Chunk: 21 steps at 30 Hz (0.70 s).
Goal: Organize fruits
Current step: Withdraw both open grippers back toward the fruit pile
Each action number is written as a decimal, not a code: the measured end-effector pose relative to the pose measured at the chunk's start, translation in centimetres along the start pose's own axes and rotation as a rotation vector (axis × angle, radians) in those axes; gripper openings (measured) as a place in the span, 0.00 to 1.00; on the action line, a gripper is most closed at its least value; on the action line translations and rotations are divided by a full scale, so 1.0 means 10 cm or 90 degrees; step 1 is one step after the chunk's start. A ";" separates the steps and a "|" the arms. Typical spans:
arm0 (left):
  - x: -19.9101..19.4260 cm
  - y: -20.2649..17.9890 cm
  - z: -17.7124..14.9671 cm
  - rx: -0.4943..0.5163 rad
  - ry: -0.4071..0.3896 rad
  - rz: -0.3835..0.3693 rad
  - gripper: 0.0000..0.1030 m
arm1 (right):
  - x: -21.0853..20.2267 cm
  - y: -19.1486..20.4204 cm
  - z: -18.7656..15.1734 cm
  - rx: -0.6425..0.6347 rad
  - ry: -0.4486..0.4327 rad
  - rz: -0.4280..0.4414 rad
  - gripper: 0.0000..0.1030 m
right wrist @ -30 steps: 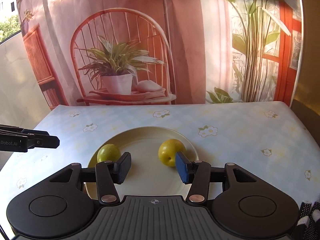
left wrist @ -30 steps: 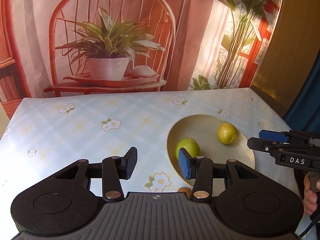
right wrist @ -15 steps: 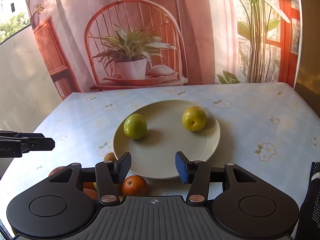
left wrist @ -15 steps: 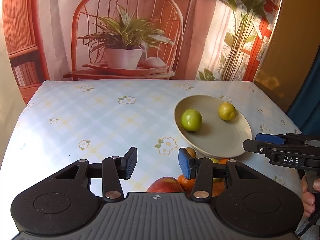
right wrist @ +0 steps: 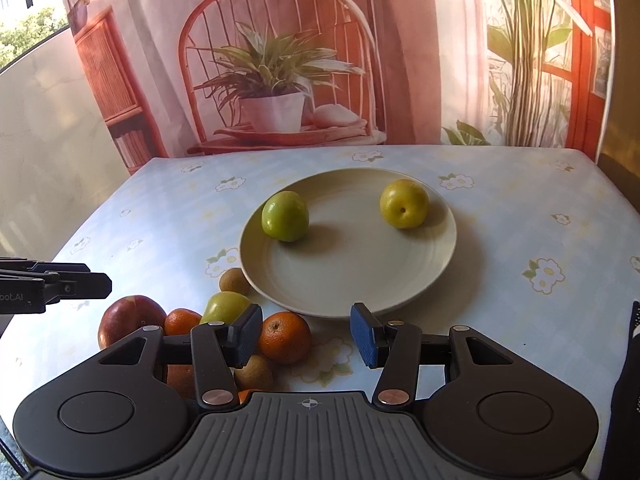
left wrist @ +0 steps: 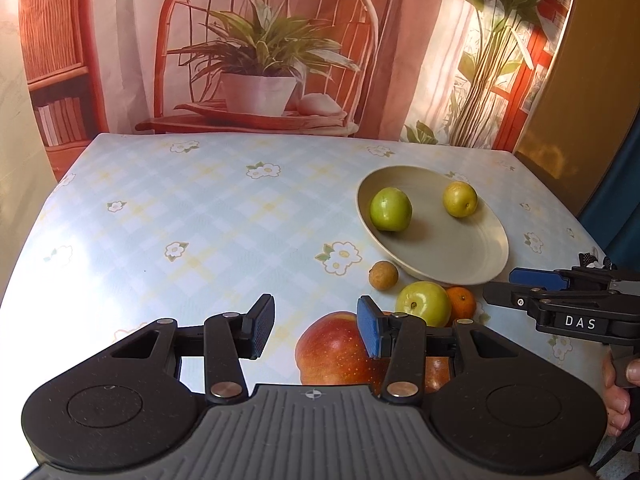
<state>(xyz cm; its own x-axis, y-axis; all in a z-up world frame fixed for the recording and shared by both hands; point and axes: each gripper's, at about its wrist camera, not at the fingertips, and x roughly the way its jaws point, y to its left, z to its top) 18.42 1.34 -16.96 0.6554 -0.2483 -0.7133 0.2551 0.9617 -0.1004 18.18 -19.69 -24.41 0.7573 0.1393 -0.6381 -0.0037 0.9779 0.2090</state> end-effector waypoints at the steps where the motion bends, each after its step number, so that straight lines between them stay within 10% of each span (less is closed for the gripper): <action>1: 0.00 0.00 0.00 0.000 0.001 -0.001 0.47 | 0.00 0.01 0.00 -0.003 0.002 0.002 0.45; 21: -0.16 -0.05 -0.10 0.000 -0.006 0.001 0.47 | -0.08 0.14 -0.12 -0.025 0.010 0.020 0.45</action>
<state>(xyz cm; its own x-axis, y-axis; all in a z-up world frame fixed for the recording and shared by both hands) 16.50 1.37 -16.44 0.6626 -0.2473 -0.7070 0.2540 0.9622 -0.0985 16.74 -18.28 -24.49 0.7463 0.1715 -0.6432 -0.0530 0.9785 0.1993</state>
